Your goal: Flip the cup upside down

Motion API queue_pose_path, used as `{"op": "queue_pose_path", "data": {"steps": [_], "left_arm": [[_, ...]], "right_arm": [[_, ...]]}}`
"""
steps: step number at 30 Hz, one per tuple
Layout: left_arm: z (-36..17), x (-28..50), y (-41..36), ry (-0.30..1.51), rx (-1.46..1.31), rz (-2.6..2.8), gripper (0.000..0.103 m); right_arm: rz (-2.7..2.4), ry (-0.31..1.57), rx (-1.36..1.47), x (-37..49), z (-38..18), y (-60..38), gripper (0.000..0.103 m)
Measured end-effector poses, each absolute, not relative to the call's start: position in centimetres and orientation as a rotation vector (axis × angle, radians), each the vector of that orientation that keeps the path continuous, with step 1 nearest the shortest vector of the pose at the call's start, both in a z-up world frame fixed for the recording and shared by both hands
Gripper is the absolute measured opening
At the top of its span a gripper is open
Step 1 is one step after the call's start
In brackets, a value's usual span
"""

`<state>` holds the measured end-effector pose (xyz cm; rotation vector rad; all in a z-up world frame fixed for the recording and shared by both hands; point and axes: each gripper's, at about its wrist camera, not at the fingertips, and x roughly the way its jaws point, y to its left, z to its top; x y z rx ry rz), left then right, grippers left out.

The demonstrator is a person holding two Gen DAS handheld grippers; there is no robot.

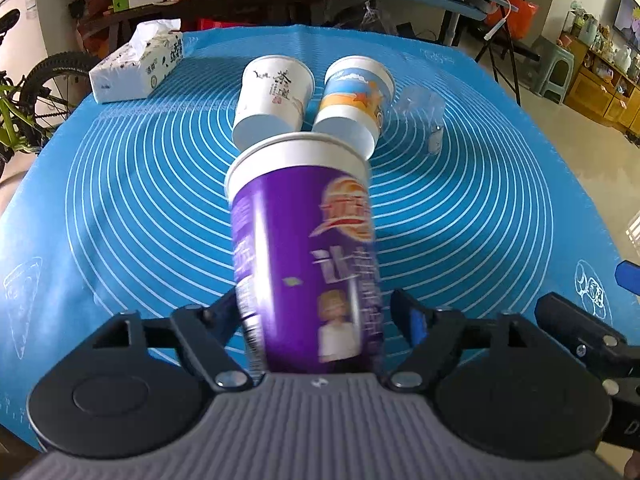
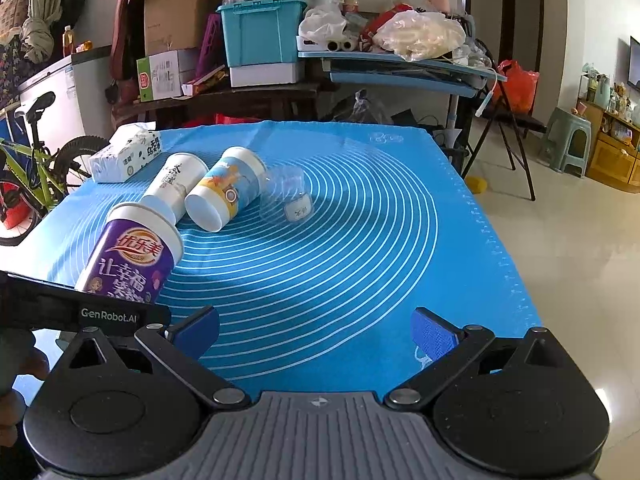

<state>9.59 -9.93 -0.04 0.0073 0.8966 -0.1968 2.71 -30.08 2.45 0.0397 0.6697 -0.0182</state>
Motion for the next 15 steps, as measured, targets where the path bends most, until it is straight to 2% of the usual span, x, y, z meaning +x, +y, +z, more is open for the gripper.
{"op": "queue_pose_path", "data": {"steps": [11,15], "left_arm": [[0.7,9.2,-9.6,0.882,0.038,-0.211,0.08],[1.8,8.3,-8.8,0.844,0.046,-0.219,0.081]], "right_arm": [[0.026,0.673,-0.011,3.1,3.3,-29.4,0.103],[0.081,0.655,-0.128,3.6,4.3,-28.3,0.103]]}}
